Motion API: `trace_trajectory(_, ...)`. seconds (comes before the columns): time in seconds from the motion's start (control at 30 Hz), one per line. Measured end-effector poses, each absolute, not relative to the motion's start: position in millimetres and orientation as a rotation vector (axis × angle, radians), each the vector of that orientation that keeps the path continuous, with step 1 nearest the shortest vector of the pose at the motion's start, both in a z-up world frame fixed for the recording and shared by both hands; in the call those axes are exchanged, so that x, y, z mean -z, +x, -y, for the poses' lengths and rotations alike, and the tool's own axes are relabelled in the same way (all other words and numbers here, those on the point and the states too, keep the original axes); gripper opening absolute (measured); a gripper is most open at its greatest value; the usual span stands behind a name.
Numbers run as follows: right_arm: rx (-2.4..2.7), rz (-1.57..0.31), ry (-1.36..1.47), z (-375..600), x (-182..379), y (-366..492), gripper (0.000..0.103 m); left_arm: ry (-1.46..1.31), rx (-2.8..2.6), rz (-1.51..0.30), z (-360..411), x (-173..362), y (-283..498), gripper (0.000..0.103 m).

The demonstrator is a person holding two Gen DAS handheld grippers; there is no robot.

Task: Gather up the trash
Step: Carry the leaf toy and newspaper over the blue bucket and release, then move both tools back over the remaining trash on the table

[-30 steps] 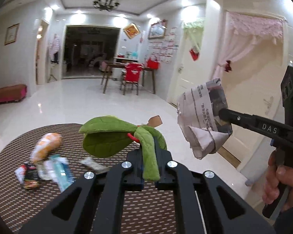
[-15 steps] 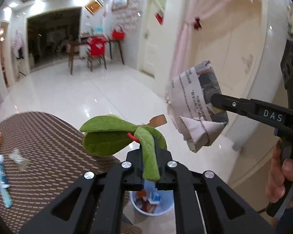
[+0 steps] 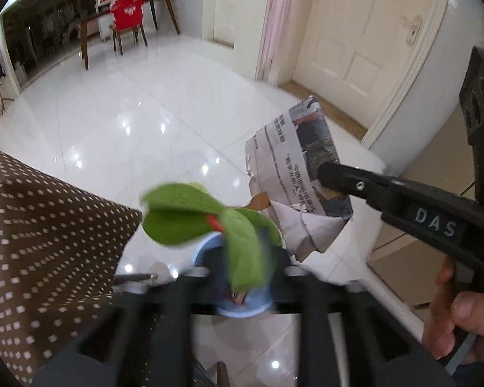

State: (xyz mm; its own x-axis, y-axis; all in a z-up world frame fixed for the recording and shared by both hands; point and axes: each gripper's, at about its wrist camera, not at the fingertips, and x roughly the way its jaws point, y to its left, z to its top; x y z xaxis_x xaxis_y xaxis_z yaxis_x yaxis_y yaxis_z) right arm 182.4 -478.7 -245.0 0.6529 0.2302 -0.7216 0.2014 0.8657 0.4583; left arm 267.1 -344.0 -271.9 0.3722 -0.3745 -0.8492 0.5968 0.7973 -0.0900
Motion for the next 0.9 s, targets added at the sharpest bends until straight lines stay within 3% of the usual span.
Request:
trace_trajectory(0.03, -0.020, -0.887, 0.565, 481, 255, 185, 0.009, 0.258, 0.601, -1.013, 344, 276, 271, 0.084)
trace_trajectory(0.07, -0.016, -0.920, 0.591, 485, 269, 188, 0.016, 0.263, 0.580, -1.004, 342, 277, 270, 0.089)
trace_trajectory(0.17, 0.016, -0.967, 0.630, 493, 294, 187, 0.066, 0.263, 0.561, -1.007, 340, 282, 273, 0.089)
trace_trajectory(0.23, 0.021, -0.978, 0.656, 497, 303, 183, 0.066, 0.260, 0.545, -1.005, 338, 283, 270, 0.089)
trace_trajectory(0.27, 0.020, -0.981, 0.669, 497, 304, 180, 0.071, 0.259, 0.534, -0.999, 334, 282, 270, 0.089)
trace_trajectory(0.3, 0.028, -0.980, 0.666, 497, 303, 178, 0.084, 0.256, 0.528, -0.997, 332, 281, 268, 0.090)
trace_trajectory(0.37, 0.049, -0.975, 0.645, 495, 298, 175, 0.097, 0.245, 0.524, -0.986, 333, 275, 262, 0.090)
trace_trajectory(0.9, 0.079, -0.845, 0.537, 476, 214, 168, 0.097, 0.203, 0.540, -0.772, 290, 189, 214, 0.094)
